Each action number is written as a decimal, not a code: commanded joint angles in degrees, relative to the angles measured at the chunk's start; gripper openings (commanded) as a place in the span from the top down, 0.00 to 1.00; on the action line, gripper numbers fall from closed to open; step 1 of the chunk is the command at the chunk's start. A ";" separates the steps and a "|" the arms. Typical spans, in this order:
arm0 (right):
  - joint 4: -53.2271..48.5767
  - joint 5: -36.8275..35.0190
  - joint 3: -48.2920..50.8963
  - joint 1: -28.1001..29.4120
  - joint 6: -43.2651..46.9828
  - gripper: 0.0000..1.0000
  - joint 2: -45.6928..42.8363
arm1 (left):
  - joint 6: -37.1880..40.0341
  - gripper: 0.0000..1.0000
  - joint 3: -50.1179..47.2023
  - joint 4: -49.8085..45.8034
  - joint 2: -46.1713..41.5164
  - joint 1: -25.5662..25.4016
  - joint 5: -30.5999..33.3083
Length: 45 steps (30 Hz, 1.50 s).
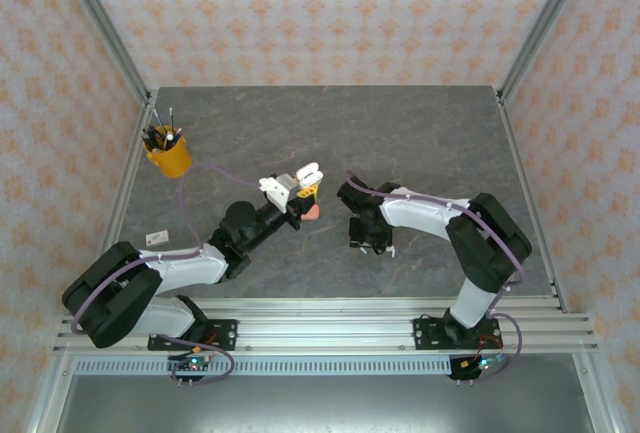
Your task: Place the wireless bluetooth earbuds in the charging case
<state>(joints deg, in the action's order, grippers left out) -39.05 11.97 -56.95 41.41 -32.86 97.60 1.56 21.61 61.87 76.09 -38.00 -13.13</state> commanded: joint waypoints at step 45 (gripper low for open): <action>5.65 -0.75 2.66 -1.23 1.57 0.79 -5.38 | -0.32 1.00 1.86 -1.44 -1.79 -0.09 -1.73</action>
<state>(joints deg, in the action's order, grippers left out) -36.47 12.40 -55.75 40.45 -31.62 95.50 1.41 21.69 60.45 76.09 -38.00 -13.80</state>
